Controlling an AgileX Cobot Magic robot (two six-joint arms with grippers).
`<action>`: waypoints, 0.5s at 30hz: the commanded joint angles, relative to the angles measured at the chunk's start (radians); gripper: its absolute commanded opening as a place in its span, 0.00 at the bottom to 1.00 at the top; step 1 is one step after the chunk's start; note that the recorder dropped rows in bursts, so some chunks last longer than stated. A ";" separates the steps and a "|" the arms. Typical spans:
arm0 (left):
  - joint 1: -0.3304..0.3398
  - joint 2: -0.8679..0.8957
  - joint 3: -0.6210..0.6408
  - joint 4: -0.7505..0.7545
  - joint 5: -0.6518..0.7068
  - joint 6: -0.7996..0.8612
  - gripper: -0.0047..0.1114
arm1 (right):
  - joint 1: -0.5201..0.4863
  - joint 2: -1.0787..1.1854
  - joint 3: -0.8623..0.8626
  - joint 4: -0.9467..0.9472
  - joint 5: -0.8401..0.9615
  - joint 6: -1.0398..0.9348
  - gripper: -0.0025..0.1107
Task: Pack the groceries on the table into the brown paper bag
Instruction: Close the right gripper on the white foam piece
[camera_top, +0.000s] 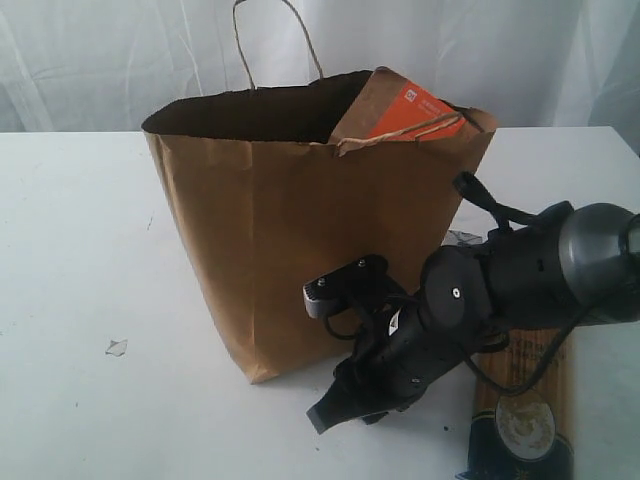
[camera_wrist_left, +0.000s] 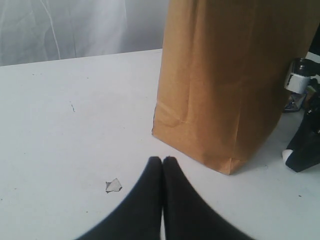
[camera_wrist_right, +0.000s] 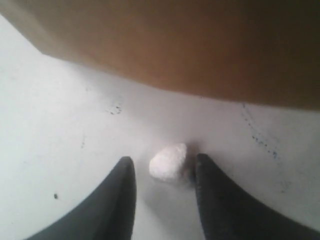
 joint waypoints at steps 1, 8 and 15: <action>0.000 -0.005 0.003 -0.004 0.004 0.000 0.04 | -0.001 0.006 -0.002 -0.002 0.020 -0.025 0.22; 0.000 -0.005 0.003 -0.004 0.004 0.000 0.04 | -0.001 -0.011 0.000 -0.002 0.059 -0.025 0.08; 0.000 -0.005 0.003 -0.004 0.004 0.000 0.04 | -0.001 -0.094 0.000 0.000 0.087 -0.021 0.08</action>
